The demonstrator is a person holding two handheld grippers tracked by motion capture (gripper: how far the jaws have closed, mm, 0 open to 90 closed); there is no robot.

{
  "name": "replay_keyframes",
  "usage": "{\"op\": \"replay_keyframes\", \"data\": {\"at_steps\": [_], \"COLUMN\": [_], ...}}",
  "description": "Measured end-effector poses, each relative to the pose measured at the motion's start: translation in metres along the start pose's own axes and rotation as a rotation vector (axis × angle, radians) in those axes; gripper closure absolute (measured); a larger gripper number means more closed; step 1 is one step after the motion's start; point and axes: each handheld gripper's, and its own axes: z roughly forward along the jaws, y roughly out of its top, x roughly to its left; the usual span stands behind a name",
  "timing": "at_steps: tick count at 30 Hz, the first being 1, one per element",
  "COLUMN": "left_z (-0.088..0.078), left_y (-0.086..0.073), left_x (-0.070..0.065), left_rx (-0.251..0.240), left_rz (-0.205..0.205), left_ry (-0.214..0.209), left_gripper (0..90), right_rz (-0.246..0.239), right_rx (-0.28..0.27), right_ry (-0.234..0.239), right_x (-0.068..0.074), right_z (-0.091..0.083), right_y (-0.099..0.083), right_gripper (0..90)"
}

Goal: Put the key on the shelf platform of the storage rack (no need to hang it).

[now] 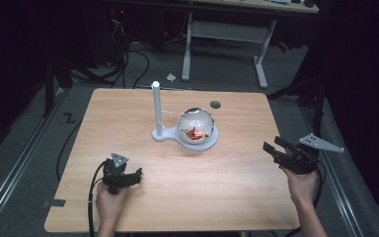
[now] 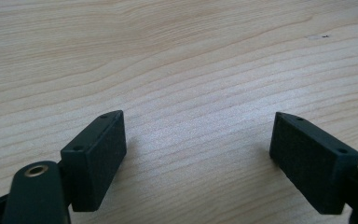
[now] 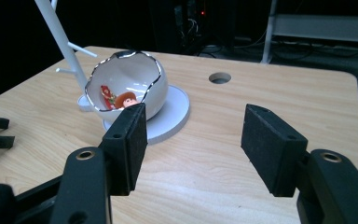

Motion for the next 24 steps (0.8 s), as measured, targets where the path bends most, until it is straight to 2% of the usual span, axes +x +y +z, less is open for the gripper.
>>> {"op": "replay_keyframes", "data": {"at_steps": [8,13,24], "left_z": [0.0,0.0,0.0], "left_y": [0.0,0.0,0.0], "left_x": [0.0,0.0,0.0], "left_rx": [0.0,0.001,0.0], "left_rz": [-0.003,-0.001,-0.002], "left_ry": [0.002,0.001,0.001], "left_gripper": [18.8,18.9,18.8], "right_rz": [-0.002,-0.008,0.002], "right_rx": [0.025,0.037,0.038], "right_ry": [0.022,0.044,0.064], "right_x": [0.006,0.014,0.019], "right_z": [0.014,0.026,0.036], "right_y": [-0.009,-0.013,-0.018], "right_gripper": [40.5,40.6,40.7]}}
